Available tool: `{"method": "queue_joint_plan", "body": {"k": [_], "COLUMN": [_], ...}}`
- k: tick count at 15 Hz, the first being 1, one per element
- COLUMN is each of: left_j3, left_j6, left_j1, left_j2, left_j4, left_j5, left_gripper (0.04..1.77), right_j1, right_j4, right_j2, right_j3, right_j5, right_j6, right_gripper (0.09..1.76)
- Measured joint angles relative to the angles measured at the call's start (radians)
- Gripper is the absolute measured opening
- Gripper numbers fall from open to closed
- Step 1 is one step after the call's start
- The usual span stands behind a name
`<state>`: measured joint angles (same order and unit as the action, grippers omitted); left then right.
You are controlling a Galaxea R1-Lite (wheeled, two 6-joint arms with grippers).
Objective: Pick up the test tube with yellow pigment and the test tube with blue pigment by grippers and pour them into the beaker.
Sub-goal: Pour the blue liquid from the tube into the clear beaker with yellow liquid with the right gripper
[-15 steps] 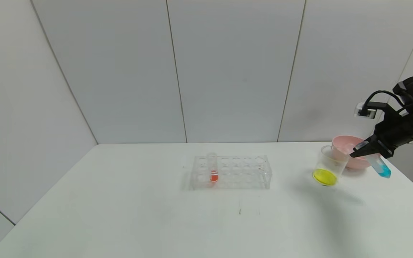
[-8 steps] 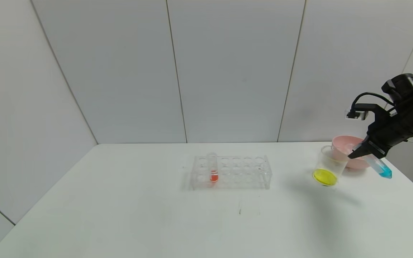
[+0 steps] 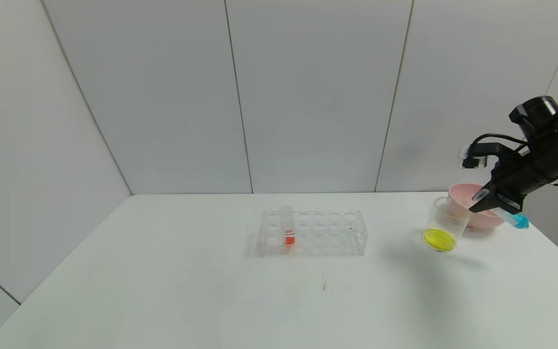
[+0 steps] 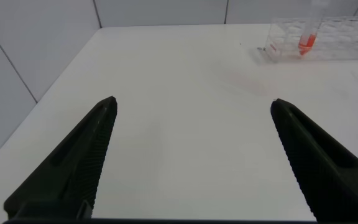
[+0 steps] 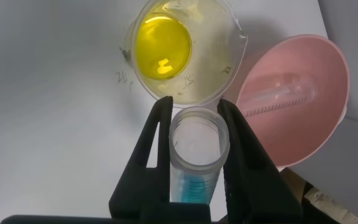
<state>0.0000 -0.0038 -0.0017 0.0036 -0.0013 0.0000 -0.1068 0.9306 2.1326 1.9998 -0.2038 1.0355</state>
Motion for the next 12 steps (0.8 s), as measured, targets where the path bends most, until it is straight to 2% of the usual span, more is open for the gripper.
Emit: {"method": "queue_joint_plan", "body": {"k": [3, 12], "left_j3": [0.000, 0.000], "left_j6": [0.000, 0.000], "left_j1": [0.000, 0.000], "left_j2": [0.000, 0.000], "left_j4": [0.000, 0.000], "left_j5": [0.000, 0.000], "left_gripper": [1.76, 1.76], "right_j1": [0.002, 0.056], "right_j4": [-0.013, -0.036], "right_j2": [0.001, 0.011], "right_j3": [0.000, 0.000], "right_j5": [0.006, 0.165], "right_j6": [0.064, 0.115], "right_gripper": [0.55, 0.55]}}
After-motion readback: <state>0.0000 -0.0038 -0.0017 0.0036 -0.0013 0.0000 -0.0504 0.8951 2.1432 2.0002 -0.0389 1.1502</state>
